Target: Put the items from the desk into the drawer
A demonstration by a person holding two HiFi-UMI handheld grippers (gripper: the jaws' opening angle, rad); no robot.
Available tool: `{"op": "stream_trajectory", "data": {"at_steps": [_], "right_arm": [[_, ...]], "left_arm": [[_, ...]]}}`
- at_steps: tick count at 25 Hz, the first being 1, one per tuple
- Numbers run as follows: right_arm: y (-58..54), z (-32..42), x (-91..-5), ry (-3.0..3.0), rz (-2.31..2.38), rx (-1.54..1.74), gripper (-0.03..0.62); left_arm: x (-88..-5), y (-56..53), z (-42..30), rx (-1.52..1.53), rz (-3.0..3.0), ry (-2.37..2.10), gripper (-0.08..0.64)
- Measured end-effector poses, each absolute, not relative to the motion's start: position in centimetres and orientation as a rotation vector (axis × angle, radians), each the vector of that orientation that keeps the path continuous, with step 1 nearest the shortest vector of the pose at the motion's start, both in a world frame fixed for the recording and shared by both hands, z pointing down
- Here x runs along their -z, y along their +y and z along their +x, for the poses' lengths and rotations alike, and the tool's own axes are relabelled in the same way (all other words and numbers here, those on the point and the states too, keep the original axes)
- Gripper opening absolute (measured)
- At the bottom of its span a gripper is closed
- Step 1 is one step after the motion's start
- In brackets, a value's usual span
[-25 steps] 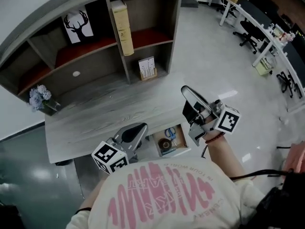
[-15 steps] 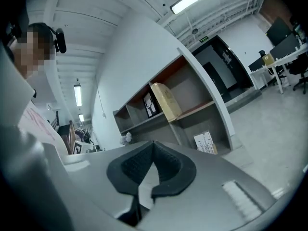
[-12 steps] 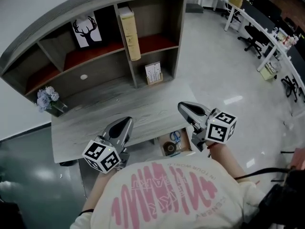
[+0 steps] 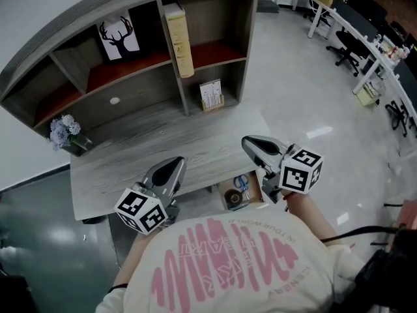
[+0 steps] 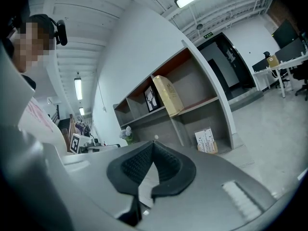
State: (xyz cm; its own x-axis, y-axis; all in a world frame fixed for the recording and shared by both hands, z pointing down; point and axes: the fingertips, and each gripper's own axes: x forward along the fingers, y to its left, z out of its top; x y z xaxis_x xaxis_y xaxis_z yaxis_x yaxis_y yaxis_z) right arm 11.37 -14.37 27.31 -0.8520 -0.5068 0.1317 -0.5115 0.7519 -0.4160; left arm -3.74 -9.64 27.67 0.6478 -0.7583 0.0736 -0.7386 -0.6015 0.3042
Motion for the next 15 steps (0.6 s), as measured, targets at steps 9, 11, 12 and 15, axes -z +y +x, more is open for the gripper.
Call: {"op": "stream_trajectory", "data": {"at_steps": [9, 11, 12, 15], "right_arm": [[-14.37, 11.44, -27.82, -2.911, 0.855, -0.717, 0.002], [-14.38, 11.49, -27.75, -2.91, 0.857, -0.72, 0.002], [-14.4, 11.5, -27.72, -2.91, 0.857, -0.721, 0.002], [-14.49, 11.5, -27.69, -2.906, 0.86, -0.722, 0.002]], "left_arm": [[-27.79, -9.82, -3.86, 0.104, 2.56, -1.198, 0.02], [-27.72, -9.86, -3.85, 0.104, 2.559, -1.198, 0.02], [-27.69, -9.89, -3.85, 0.104, 2.559, -1.197, 0.02], [-27.63, -10.0, -3.86, 0.104, 2.558, -1.196, 0.02]]}}
